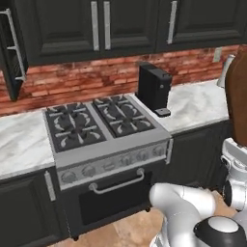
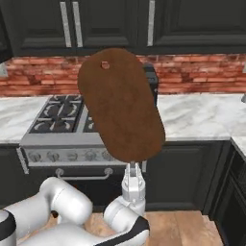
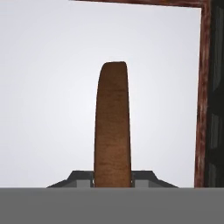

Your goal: Move the cutting board and knife to the sink. Then move spray from the cabinet to the counter.

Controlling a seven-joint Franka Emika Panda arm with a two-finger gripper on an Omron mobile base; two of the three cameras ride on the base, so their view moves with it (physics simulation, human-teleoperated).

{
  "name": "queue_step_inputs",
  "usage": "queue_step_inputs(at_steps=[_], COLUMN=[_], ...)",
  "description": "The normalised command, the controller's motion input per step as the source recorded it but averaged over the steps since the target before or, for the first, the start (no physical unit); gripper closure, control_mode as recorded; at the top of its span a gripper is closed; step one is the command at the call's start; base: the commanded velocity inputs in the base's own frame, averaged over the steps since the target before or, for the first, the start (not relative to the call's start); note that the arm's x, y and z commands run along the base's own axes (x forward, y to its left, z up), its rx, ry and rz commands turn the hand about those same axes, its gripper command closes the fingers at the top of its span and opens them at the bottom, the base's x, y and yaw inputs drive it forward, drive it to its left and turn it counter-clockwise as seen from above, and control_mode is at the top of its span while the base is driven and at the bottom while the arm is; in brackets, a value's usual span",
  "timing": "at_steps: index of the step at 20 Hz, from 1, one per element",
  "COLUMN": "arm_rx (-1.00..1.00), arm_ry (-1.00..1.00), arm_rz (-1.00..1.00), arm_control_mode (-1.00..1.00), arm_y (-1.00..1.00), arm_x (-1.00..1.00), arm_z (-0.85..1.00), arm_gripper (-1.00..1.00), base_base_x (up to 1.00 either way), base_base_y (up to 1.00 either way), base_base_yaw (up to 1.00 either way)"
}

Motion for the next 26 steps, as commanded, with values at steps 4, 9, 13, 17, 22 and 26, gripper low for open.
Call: queue_step_inputs(at_steps=[4,9,13,17,22,26], arm_rx=[0.00,0.00,0.00,0.00,0.00,0.00], arm_ry=[0.00,0.00,0.00,0.00,0.00,0.00], arm_rz=[0.00,0.00,0.00,0.00,0.00,0.00], arm_control_mode=[1.00,1.00,1.00,1.00,1.00,1.00], arm_y=[0.00,0.00,0.00,0.00,0.00,0.00], arm_x=[0.00,0.00,0.00,0.00,0.00,0.00], arm_z=[0.00,0.00,0.00,0.00,0.00,0.00], arm_gripper=[1.00,1.00,1.00,1.00,1.00,1.00], base_base_x=[-0.25,-0.21,-0.21,-0.11,0.06,0.40], base_base_y=[0.00,0.00,0.00,0.00,0.00,0.00], base_base_yaw=[-0.50,-0.52,-0.52,-0.53,-0.54,-0.46])
